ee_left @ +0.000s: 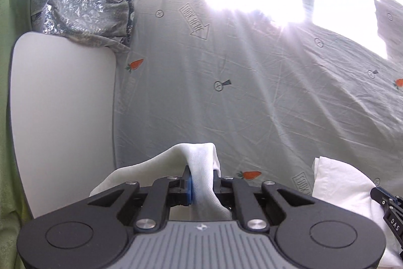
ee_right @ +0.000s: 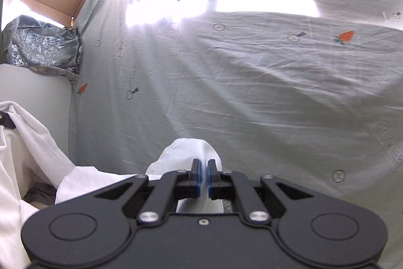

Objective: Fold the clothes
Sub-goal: 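Grasp the white shirt on the pile with both grippers and lift it, then lay the white shirt flat on the mat and open both grippers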

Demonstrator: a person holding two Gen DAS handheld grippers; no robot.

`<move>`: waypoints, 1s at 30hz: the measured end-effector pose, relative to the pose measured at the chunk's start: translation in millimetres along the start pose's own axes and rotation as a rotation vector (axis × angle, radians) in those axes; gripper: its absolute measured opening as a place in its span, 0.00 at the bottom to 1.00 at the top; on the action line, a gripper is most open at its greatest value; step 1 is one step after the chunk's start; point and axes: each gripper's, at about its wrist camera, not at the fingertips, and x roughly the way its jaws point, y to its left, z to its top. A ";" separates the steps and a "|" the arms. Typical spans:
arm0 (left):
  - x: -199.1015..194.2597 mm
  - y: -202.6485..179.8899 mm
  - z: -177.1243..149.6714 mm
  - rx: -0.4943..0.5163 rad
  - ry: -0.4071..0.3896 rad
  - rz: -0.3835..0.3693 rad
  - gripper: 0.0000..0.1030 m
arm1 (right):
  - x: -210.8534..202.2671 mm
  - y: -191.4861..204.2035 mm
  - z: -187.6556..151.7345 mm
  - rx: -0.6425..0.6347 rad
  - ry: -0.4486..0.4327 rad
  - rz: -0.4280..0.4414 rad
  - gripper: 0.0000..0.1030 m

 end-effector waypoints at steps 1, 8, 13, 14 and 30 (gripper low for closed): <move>-4.9 -14.9 -1.8 0.005 -0.008 -0.018 0.12 | -10.6 -19.6 0.1 0.005 0.002 -0.032 0.04; -38.0 -140.9 -31.8 0.015 0.004 -0.182 0.11 | -92.1 -146.8 -11.0 -0.037 0.031 -0.271 0.01; -55.6 -201.3 -123.1 -0.033 0.256 -0.246 0.13 | -145.6 -227.2 -73.5 -0.066 0.231 -0.342 0.01; -56.4 -208.4 -151.0 -0.030 0.356 -0.240 0.15 | -154.0 -238.8 -91.1 -0.063 0.284 -0.357 0.01; -89.2 -206.0 -300.1 -0.075 0.782 -0.039 0.57 | -229.2 -294.7 -257.6 0.242 0.854 -0.321 0.68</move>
